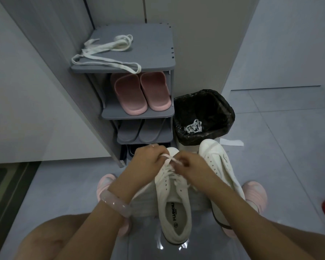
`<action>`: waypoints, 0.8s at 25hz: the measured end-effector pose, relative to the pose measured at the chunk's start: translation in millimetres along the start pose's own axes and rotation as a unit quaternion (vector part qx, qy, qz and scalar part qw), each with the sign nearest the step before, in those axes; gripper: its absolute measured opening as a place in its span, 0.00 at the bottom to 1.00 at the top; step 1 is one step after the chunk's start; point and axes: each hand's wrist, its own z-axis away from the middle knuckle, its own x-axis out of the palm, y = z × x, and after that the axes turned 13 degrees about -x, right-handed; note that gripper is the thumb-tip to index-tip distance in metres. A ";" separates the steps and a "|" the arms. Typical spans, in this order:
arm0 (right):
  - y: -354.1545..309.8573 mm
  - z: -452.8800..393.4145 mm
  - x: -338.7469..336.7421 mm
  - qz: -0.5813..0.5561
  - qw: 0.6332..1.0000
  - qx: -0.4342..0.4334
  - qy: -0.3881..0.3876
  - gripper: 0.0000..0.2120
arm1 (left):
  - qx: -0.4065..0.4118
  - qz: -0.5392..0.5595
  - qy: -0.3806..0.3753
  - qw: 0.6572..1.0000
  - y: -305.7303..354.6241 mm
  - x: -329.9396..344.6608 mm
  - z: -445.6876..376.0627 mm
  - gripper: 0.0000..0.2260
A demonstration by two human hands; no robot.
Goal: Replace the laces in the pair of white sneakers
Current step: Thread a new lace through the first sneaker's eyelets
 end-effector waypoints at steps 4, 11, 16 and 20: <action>-4.8 -8.0 -35.5 -0.281 0.937 0.033 0.206 0.08 | -0.079 -0.037 -0.038 0.995 -16.4 -3.1 1.1 0.11; -10.3 -7.9 -61.8 -0.449 0.838 0.003 0.309 0.12 | -0.123 -0.111 -0.178 0.970 -29.5 18.8 1.2 0.10; -20.9 -3.0 -53.6 -0.295 0.937 -0.020 0.188 0.12 | -0.072 -0.015 -0.078 0.994 -9.6 23.3 2.6 0.13; -31.3 0.9 -41.5 -0.219 0.973 -0.025 0.075 0.12 | 0.007 0.157 0.030 0.987 13.1 19.0 0.5 0.16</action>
